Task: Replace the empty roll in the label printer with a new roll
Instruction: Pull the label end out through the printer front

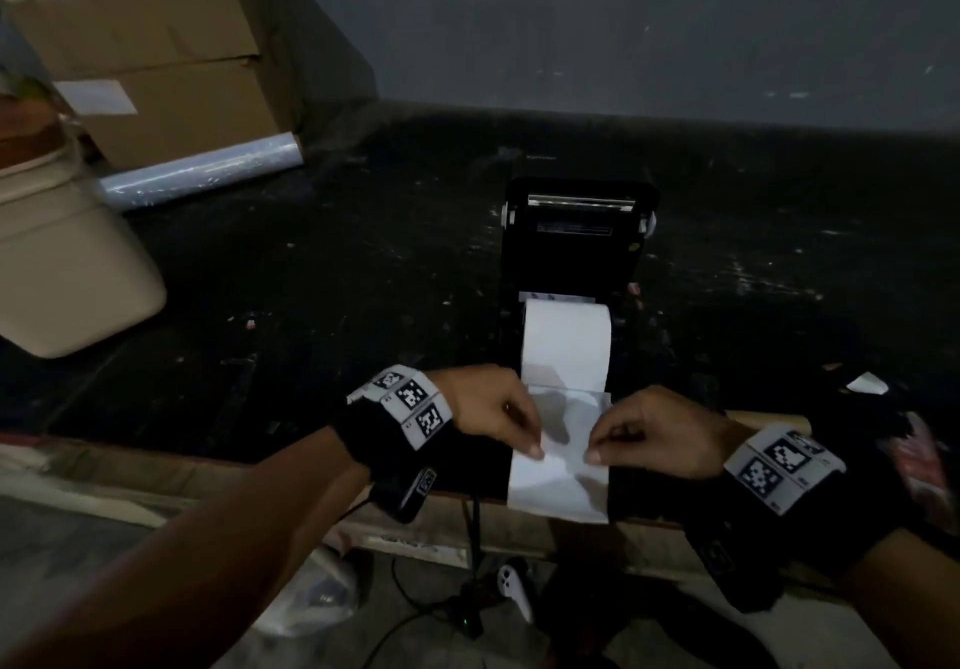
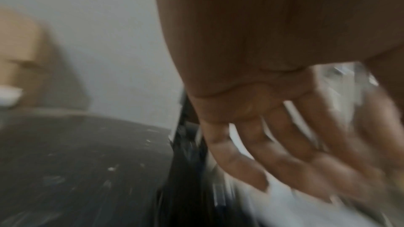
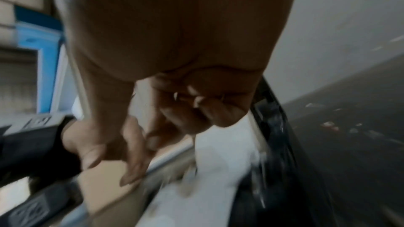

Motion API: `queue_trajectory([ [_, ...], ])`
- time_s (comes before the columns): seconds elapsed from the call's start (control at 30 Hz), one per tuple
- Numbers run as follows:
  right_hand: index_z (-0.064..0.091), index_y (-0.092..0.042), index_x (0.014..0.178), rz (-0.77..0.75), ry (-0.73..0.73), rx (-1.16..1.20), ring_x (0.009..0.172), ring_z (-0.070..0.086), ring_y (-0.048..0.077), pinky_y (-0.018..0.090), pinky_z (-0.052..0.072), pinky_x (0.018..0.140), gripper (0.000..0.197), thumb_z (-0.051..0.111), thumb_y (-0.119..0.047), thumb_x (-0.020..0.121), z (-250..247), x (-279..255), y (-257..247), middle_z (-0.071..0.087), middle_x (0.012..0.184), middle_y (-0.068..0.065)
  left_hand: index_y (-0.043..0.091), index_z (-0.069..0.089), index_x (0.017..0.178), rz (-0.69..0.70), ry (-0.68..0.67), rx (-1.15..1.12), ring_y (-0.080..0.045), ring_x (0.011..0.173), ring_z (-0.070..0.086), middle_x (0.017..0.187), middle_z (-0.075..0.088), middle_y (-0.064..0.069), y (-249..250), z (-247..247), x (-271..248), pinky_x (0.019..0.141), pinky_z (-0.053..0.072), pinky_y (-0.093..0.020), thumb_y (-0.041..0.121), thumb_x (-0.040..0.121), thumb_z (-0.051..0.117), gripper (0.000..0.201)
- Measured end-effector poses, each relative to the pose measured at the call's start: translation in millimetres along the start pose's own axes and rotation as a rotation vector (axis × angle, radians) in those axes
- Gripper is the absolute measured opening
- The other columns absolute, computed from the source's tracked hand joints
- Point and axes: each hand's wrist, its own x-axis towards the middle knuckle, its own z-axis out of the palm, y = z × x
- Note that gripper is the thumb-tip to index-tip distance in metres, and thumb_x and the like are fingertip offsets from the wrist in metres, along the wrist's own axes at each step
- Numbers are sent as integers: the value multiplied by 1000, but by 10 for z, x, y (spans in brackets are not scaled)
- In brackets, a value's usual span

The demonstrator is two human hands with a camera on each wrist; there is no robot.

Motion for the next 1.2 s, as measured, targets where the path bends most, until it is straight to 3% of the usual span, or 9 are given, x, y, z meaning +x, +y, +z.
queue_trajectory([
  [0.2,73,-14,87,73,610,12,60,58,-9,1,43,65,13,71,-20,76,-763,355,94,66,68,-6,13,71,96,-71,787,-182,1,62,54,80,65,0,-41,-810,274,61,41,-5,24,75,73,24],
  [0.3,70,-12,92,46,830,44,68,63,11,7,43,64,16,70,-17,77,-1162,568,142,67,78,6,8,68,99,-81,1067,-279,-4,62,54,80,63,-2,-14,-1168,448,61,41,-2,21,75,73,27],
  [0.37,67,-12,98,57,914,30,78,60,17,14,41,73,20,67,-18,79,-1427,724,183,65,91,8,8,65,105,-99,1157,-300,-12,74,58,90,63,-4,8,-1370,574,75,47,-16,24,76,72,33],
  [0.5,60,-11,112,93,961,28,100,58,23,27,42,89,33,62,-26,83,-1694,1034,354,59,112,13,9,57,116,-188,1179,-332,-21,96,63,110,63,-8,-11,-1606,849,91,50,-32,32,79,69,45],
  [0.6,56,-12,120,136,920,135,113,55,24,29,40,97,40,58,-31,85,-1687,1210,466,58,121,11,11,56,118,-255,1109,-410,-17,100,60,110,61,-4,-104,-1641,1000,92,48,-30,39,80,65,48],
  [0.87,50,-23,126,206,846,361,120,51,22,37,38,106,42,52,-39,87,-1626,1318,520,56,130,7,16,59,115,-218,991,-551,-20,109,60,116,64,-9,-208,-1642,1048,101,47,-39,42,81,63,44],
  [0.97,50,-25,125,180,910,391,118,52,23,43,40,105,40,53,-37,87,-1479,1208,445,56,129,8,15,58,115,-154,987,-541,-19,109,59,111,61,-3,-163,-1550,922,98,47,-31,37,82,64,41],
  [1.1,50,-23,122,109,987,379,114,55,21,44,43,103,39,54,-35,85,-1181,921,257,59,124,8,18,57,112,-29,967,-503,-3,93,56,98,58,10,-87,-1304,628,78,41,-6,33,81,65,35],
  [1.2,49,-23,122,142,1005,370,110,56,17,35,45,97,38,58,-25,86,-928,648,108,59,120,4,19,56,115,40,909,-489,-5,97,56,105,59,7,-87,-1039,398,85,42,-12,32,80,68,39],
])
